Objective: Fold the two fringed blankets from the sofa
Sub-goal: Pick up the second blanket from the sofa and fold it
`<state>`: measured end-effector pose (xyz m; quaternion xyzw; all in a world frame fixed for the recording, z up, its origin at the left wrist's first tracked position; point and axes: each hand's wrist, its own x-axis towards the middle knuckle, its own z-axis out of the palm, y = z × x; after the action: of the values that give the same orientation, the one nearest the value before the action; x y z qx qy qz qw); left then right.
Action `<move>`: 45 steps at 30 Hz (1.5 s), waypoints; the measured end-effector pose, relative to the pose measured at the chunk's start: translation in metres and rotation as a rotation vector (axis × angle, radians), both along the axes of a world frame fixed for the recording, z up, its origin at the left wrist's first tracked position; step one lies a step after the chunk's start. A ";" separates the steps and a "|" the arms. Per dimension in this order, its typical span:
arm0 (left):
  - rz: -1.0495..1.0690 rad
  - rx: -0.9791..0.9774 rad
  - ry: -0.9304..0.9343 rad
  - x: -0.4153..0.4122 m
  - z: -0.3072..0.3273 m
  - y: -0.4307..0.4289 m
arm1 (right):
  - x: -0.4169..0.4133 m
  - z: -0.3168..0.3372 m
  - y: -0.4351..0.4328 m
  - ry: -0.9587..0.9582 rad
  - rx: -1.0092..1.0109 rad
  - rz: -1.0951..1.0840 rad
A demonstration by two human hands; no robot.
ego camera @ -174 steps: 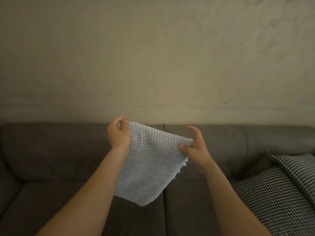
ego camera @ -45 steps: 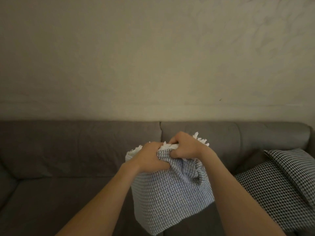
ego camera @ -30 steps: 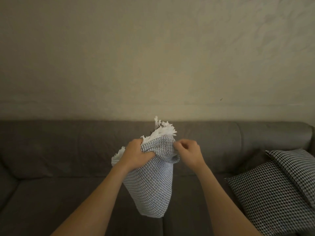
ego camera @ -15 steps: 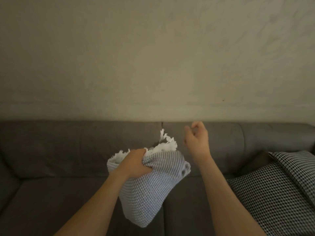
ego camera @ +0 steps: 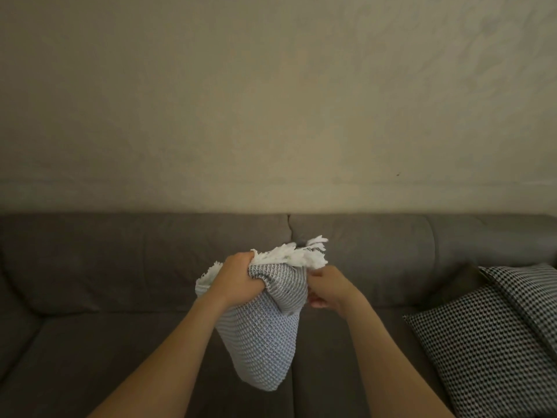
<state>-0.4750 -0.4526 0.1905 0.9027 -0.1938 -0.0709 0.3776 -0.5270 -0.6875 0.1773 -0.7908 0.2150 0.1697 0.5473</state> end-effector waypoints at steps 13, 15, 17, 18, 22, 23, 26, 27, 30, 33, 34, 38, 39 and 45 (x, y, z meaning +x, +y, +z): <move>0.048 0.004 -0.060 0.006 0.005 0.004 | -0.004 0.006 0.002 0.009 0.807 -0.317; 0.045 0.012 -0.067 0.007 0.005 0.005 | 0.000 0.009 0.001 -0.161 0.737 -0.458; 0.016 0.032 -0.067 0.007 0.004 0.005 | 0.002 0.018 0.003 -0.390 0.376 -0.512; -0.001 0.046 -0.057 0.006 0.003 0.005 | 0.002 0.025 0.006 -0.490 0.125 -0.475; -0.063 0.072 -0.007 0.007 0.001 0.006 | 0.001 0.048 0.016 -0.662 -0.152 -0.402; -0.064 0.061 -0.008 0.007 0.002 0.007 | 0.000 0.052 0.015 -0.648 -0.001 -0.391; -0.044 0.007 -0.001 0.008 0.006 0.009 | -0.003 0.053 0.004 -0.605 0.435 -0.119; -0.041 -0.002 0.004 0.008 0.009 0.008 | -0.004 0.052 0.000 -0.604 0.461 -0.022; -0.045 -0.009 0.020 0.006 0.012 0.006 | -0.001 0.046 -0.008 -0.619 0.237 0.086; -0.073 -0.009 0.053 0.001 0.010 0.002 | 0.006 0.047 -0.016 -0.691 -0.162 -0.003; -0.078 -0.002 0.064 0.000 0.009 0.001 | 0.007 0.048 -0.018 -0.718 -0.280 -0.011; -0.108 0.058 0.091 -0.003 0.013 -0.004 | 0.002 0.052 -0.012 -0.772 -0.664 -0.031; -0.124 0.062 0.103 -0.004 0.015 -0.005 | 0.001 0.049 -0.011 -0.780 -0.743 -0.046; -0.116 0.045 0.096 -0.002 0.017 0.003 | -0.005 0.034 -0.011 -0.879 -0.477 -0.196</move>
<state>-0.4770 -0.4496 0.2076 0.8937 -0.2258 -0.1402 0.3616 -0.5320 -0.6987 0.2110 -0.8665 0.0704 -0.2851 0.4036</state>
